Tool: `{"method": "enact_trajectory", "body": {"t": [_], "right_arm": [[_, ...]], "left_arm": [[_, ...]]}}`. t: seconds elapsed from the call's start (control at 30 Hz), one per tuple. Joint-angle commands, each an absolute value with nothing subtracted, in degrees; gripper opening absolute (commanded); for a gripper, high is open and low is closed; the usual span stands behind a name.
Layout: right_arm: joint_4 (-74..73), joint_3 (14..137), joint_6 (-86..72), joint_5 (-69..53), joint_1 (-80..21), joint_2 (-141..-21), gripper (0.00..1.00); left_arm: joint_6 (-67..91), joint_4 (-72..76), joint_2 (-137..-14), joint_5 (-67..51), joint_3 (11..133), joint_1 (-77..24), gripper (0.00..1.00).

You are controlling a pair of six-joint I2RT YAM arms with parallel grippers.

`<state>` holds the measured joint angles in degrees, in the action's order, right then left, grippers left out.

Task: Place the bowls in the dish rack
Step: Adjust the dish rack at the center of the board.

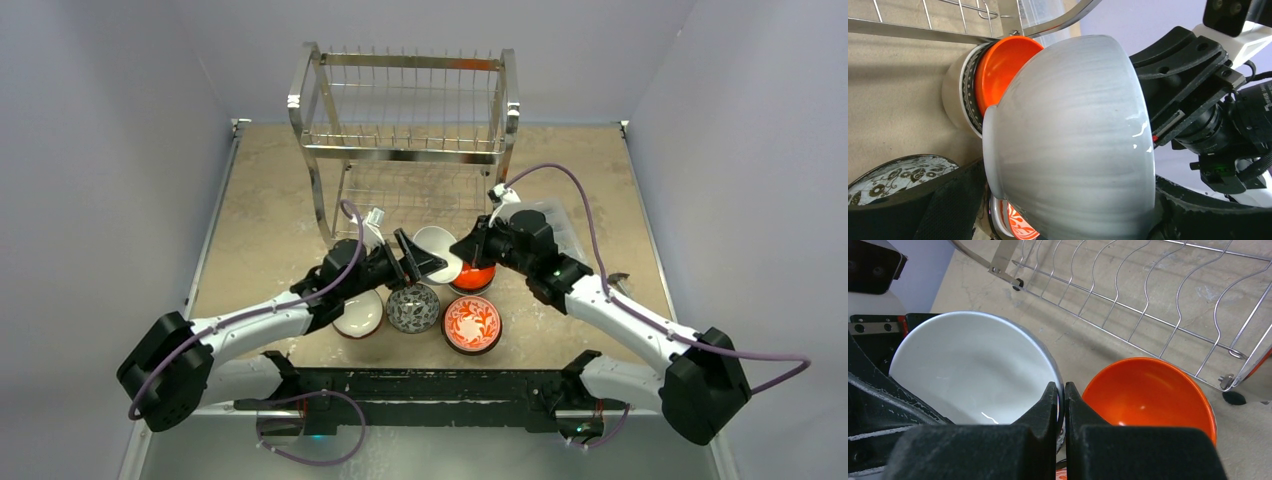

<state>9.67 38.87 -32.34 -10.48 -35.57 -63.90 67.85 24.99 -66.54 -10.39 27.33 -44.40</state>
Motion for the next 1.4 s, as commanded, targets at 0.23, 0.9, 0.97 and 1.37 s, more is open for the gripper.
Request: {"method": "enact_trajectory", "body": {"t": [0.23, 0.9, 0.97, 1.37], "right_arm": [[13.80, 42.18, -31.05, -9.59, -35.42, -64.14, 0.00], [13.15, 42.37, -30.41, -9.91, -35.44, -65.16, 0.00], [13.03, 42.48, -30.47, -9.57, -35.42, -64.84, 0.00], [12.94, 42.58, -30.49, -10.08, -35.45, -64.78, 0.00]], "left_arm": [[65.39, 23.50, -70.08, -7.68, 31.84, -45.26, 0.84], [65.21, 23.71, -68.29, -7.59, 33.16, -45.35, 0.70], [65.01, 22.26, -68.01, -7.66, 33.01, -45.33, 0.75], [67.45, 29.21, -62.02, -7.02, 25.71, -45.35, 0.93]]}}
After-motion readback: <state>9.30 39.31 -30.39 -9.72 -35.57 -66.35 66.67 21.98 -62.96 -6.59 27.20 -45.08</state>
